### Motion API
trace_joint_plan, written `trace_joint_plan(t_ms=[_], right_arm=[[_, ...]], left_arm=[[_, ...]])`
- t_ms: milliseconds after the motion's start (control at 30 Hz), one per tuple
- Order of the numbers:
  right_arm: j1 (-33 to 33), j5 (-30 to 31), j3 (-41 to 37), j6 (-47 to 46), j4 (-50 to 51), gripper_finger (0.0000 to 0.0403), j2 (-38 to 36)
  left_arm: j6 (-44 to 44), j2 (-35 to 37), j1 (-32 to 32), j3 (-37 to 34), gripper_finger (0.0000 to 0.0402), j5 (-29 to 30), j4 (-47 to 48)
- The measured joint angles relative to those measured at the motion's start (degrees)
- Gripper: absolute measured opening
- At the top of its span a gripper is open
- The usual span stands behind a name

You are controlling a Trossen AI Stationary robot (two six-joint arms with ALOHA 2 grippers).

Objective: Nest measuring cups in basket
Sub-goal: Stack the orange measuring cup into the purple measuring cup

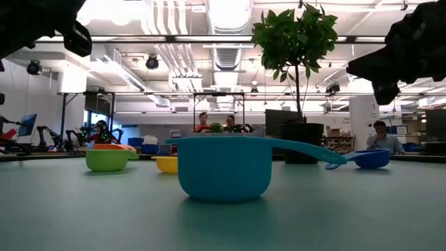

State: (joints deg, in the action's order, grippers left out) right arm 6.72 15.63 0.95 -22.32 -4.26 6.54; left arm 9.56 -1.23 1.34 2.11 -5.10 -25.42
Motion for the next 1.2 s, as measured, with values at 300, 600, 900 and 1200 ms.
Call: trace_joint_plan(t_ms=[300,600,900,1200], right_arm=[[0.00,-0.06,0.02,-9.13,-0.78,0.0047,0.01],[-0.01,0.51,0.04,-5.54,-0.75,0.0047,0.01],[-0.02,3.93,0.07,-4.55,-1.63,0.0047,0.01],[0.00,1.93,0.17,12.56,-18.85,0.0047,0.01]], left_arm=[[-6.41,-0.01,0.01,0.00,0.0001,0.02,-1.42],[-8.88,-0.01,0.01,0.00,0.0001,0.02,-6.06],[-6.07,-0.02,0.00,0.00,0.0001,0.02,-11.62],[-3.30,-0.02,0.02,0.00,0.0001,1.04,-12.57]])
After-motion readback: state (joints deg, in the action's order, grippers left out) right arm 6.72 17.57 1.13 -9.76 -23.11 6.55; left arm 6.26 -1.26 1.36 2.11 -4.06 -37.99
